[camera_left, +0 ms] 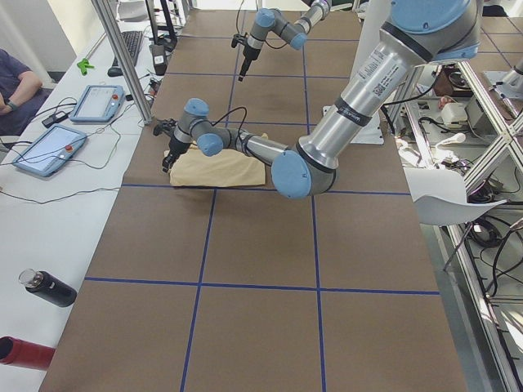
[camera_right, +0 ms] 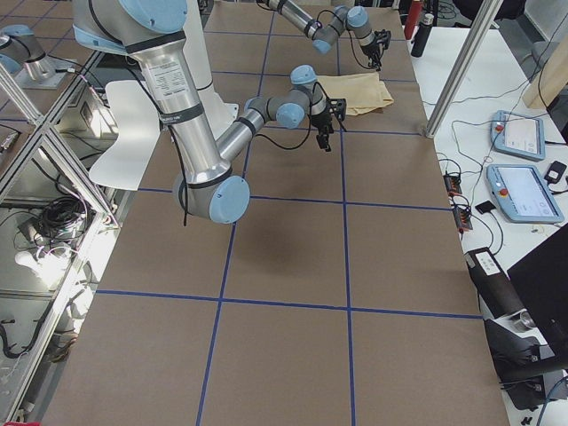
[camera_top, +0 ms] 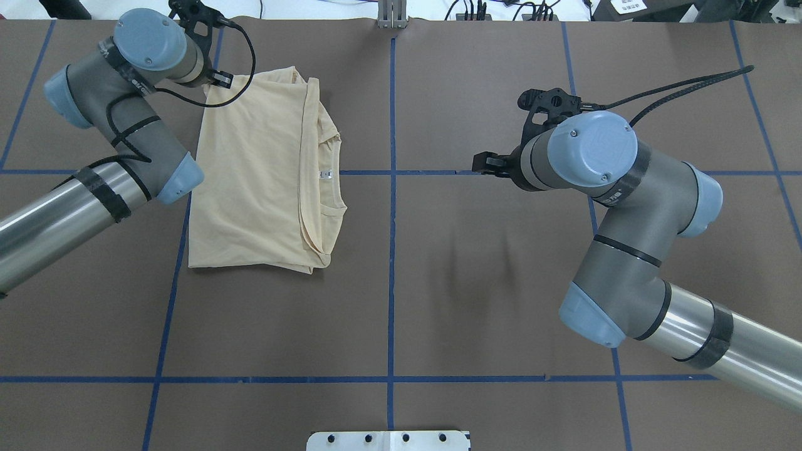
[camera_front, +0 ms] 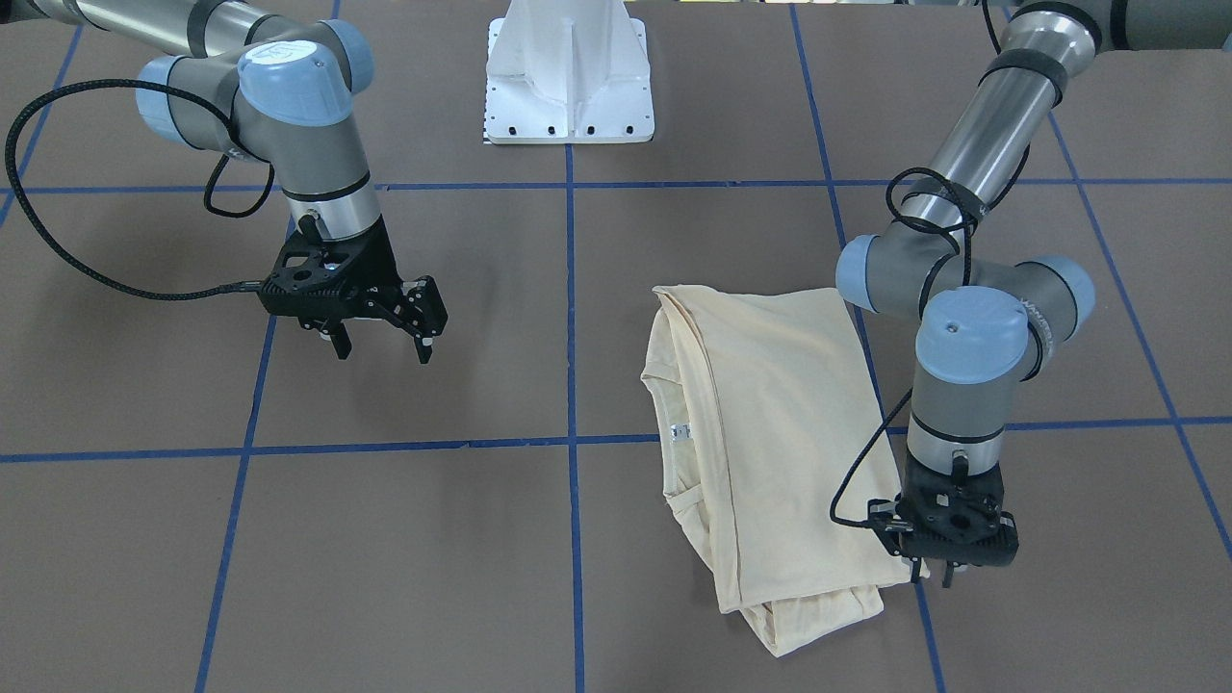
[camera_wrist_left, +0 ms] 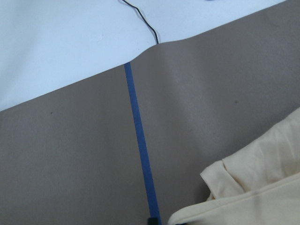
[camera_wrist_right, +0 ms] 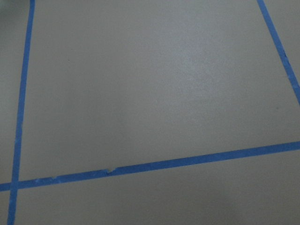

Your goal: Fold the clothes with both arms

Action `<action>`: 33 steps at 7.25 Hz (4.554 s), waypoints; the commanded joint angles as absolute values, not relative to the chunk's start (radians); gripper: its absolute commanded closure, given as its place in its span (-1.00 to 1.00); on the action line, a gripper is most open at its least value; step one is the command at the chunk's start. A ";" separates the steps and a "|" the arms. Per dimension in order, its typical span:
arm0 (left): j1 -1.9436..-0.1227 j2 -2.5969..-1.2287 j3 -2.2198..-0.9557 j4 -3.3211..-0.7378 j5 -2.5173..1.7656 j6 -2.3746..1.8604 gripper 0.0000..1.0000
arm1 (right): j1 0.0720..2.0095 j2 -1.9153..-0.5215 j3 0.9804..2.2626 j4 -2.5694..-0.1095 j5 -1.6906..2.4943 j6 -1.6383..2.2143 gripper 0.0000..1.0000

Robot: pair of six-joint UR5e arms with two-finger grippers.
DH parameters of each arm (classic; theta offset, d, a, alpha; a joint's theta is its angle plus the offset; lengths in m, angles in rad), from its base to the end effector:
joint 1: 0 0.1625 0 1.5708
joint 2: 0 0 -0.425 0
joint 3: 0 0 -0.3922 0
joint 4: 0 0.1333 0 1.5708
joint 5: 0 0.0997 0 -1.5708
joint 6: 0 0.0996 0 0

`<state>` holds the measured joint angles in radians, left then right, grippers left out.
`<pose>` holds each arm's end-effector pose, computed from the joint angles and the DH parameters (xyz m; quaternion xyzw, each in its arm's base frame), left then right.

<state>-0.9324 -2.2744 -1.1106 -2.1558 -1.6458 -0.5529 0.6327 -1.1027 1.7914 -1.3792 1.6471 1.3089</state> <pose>0.3734 -0.7144 0.3857 0.3137 0.2540 0.0542 0.9133 -0.4374 -0.4766 0.2789 0.1530 -0.3988 0.1507 0.8915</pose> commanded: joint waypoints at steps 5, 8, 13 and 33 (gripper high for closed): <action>-0.969 -2.095 -1.358 -2.186 -1.789 -0.509 -1.00 | 0.456 -0.544 1.237 -1.382 1.523 1.791 -0.45; -0.969 -2.088 -1.359 -2.186 -1.789 -0.509 -1.00 | 0.414 -0.492 1.146 -1.376 1.473 1.806 -0.10; -0.969 -2.082 -1.359 -2.187 -1.789 -0.509 -1.00 | 0.396 -0.469 1.028 -1.316 1.436 1.798 -0.10; -0.968 -2.083 -1.362 -2.187 -1.790 -0.511 -1.00 | 0.311 -1.035 1.852 -1.577 1.423 1.569 -1.00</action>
